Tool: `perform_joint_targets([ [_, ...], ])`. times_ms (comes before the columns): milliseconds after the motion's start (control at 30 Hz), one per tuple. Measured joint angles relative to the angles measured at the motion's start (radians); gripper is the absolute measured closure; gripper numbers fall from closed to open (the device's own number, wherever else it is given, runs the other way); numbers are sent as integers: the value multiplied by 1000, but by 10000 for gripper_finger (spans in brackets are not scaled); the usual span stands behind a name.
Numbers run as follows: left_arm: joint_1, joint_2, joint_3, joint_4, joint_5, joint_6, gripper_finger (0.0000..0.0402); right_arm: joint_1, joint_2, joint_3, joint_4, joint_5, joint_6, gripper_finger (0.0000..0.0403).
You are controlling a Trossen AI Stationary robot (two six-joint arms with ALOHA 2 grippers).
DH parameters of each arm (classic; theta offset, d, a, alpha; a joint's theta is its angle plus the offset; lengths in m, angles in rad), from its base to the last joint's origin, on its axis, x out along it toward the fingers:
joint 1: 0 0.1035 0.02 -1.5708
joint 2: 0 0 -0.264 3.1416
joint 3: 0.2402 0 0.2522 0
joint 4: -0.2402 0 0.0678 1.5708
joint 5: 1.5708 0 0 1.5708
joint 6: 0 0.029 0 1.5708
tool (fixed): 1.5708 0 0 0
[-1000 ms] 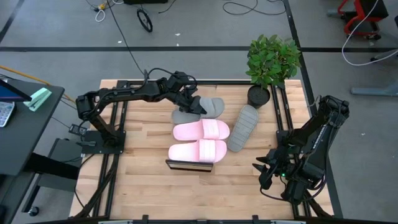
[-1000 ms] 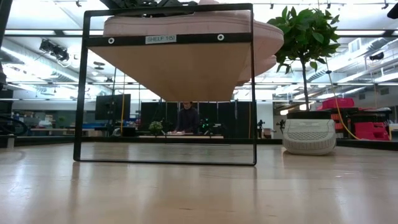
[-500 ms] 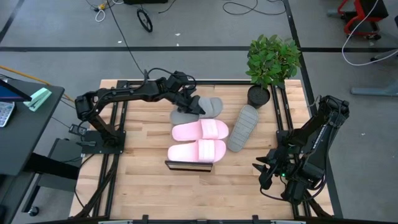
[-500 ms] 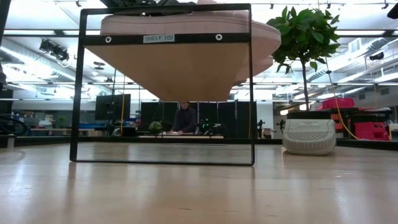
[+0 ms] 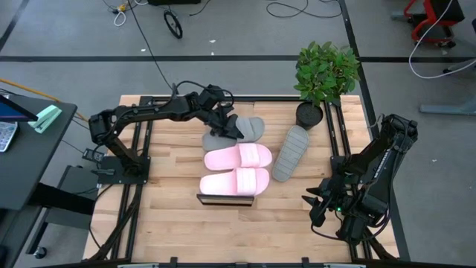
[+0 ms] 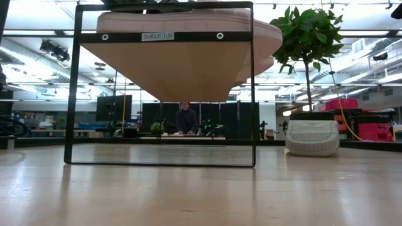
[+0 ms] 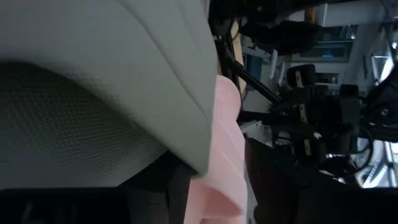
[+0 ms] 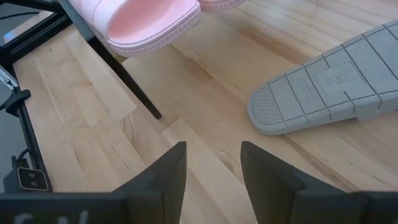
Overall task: Pick and place slides into the shelf
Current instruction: Put the bottom gray slides on top of the shelf
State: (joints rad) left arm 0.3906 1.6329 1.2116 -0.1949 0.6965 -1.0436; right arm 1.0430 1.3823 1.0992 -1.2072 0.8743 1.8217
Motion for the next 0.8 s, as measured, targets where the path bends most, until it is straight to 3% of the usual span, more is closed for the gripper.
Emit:
perform_joint_targets([
  [367, -2, 2, 75, -62, 67, -15, 247, 0, 0, 0, 0, 0, 0, 245],
  [800, -14, 1, 79, -205, 14, 93, 269, 0, 0, 0, 0, 0, 0, 245],
])
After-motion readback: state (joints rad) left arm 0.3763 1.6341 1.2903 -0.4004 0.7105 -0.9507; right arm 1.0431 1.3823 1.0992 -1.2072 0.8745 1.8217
